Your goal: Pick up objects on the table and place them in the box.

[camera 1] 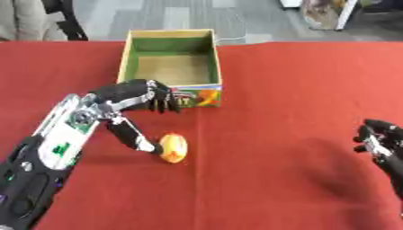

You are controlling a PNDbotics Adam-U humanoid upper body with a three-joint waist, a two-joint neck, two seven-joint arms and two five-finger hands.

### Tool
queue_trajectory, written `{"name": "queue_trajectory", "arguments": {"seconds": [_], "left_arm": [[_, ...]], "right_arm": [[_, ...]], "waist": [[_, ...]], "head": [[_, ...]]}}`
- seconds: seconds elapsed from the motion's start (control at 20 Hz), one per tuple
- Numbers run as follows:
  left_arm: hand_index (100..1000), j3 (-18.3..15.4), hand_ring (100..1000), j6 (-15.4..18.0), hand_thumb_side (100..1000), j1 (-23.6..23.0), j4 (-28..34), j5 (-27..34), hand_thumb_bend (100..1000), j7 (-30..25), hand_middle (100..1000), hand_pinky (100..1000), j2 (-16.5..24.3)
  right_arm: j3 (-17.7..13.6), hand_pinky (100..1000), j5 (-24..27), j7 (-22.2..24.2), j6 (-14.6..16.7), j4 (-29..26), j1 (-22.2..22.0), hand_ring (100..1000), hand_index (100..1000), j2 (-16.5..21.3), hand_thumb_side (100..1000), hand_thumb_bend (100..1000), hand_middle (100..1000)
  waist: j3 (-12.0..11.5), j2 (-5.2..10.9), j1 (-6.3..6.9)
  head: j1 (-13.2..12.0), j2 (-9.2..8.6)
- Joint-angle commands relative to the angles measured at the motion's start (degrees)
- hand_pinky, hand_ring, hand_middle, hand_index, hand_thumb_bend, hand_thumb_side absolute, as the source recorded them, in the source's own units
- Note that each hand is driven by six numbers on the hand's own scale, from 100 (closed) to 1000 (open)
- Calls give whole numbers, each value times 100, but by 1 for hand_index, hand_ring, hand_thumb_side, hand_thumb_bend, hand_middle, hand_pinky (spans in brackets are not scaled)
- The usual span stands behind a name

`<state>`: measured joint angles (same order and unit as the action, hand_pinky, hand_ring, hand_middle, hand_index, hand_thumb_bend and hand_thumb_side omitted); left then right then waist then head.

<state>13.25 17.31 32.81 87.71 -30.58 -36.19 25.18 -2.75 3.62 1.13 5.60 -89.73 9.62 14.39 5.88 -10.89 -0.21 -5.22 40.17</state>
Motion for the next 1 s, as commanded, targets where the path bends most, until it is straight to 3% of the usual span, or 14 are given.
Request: {"name": "queue_trajectory", "arguments": {"seconds": [0.05, 1.0], "left_arm": [[733, -15, 581, -60, 100, 118, -62, 188, 677, -196, 609, 527, 75], [723, 78, 565, -305, 100, 258, -440, 648, 676, -821, 591, 507, -88]], "right_arm": [[-10, 562, -13, 13, 8, -52, 63, 628, 758, 98, 392, 239, 610], [-3, 562, -17, 25, 8, -45, 63, 628, 758, 86, 390, 243, 610]], "waist": [[3, 97, -1], [26, 88, -2]], "head": [[-16, -6], [-20, 21]]}}
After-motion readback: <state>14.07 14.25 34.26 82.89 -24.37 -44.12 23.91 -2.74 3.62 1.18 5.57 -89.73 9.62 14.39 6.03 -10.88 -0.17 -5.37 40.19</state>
